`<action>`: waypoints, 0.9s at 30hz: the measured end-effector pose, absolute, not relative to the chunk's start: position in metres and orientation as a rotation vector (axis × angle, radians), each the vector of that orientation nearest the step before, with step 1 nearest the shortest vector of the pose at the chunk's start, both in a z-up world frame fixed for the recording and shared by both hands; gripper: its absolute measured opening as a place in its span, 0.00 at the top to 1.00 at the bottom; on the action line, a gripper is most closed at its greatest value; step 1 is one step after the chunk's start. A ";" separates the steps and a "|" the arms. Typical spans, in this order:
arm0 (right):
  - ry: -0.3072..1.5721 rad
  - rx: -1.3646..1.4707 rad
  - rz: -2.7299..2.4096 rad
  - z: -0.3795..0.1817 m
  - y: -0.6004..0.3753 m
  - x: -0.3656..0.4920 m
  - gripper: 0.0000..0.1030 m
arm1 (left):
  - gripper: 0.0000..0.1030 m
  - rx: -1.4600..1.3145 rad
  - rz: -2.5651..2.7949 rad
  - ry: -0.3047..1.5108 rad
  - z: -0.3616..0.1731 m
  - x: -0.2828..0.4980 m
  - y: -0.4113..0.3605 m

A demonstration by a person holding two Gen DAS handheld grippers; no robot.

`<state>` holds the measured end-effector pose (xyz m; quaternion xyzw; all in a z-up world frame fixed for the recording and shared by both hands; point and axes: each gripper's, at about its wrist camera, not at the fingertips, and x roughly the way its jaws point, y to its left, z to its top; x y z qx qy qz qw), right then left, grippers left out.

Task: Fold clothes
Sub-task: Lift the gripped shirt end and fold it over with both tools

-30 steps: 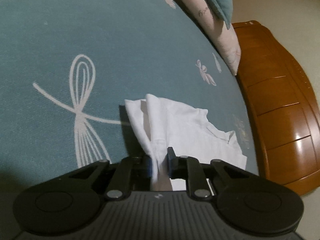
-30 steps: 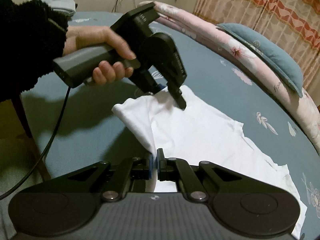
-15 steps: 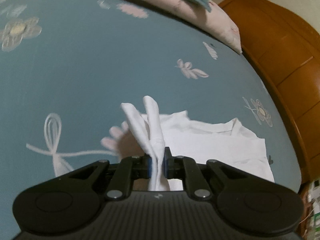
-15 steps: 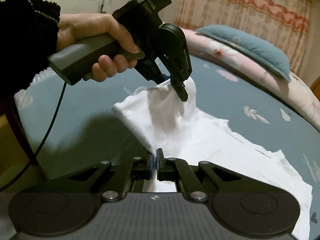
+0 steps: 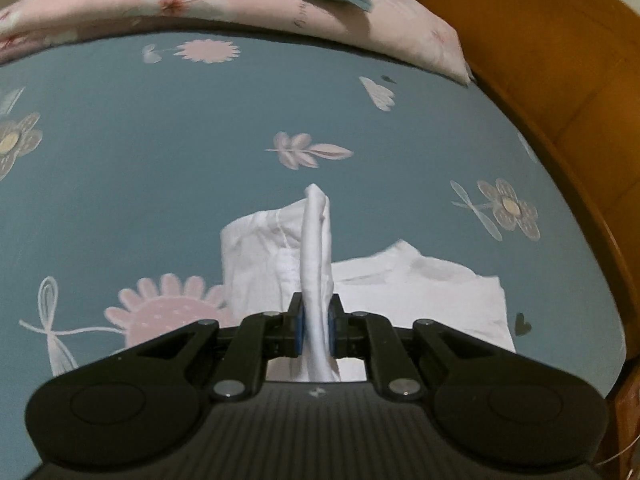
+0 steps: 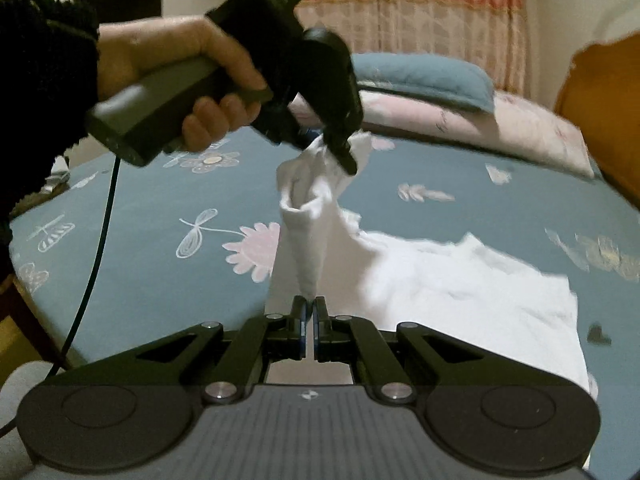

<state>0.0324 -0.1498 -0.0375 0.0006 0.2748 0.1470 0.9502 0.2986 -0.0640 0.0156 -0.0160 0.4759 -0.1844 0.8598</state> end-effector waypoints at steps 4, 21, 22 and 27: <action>0.565 0.048 0.283 -0.038 -0.168 0.024 0.97 | 0.91 0.028 -0.407 0.995 0.018 0.292 -0.098; 0.583 0.217 0.175 -0.049 -0.240 0.021 0.98 | 0.91 0.186 -0.473 1.038 -0.013 0.296 -0.197; 0.585 0.226 0.172 -0.050 -0.244 0.020 0.98 | 0.91 0.192 -0.478 1.039 -0.013 0.296 -0.202; 0.588 0.265 0.153 -0.057 -0.261 0.019 0.98 | 0.92 0.228 -0.505 1.042 -0.022 0.293 -0.230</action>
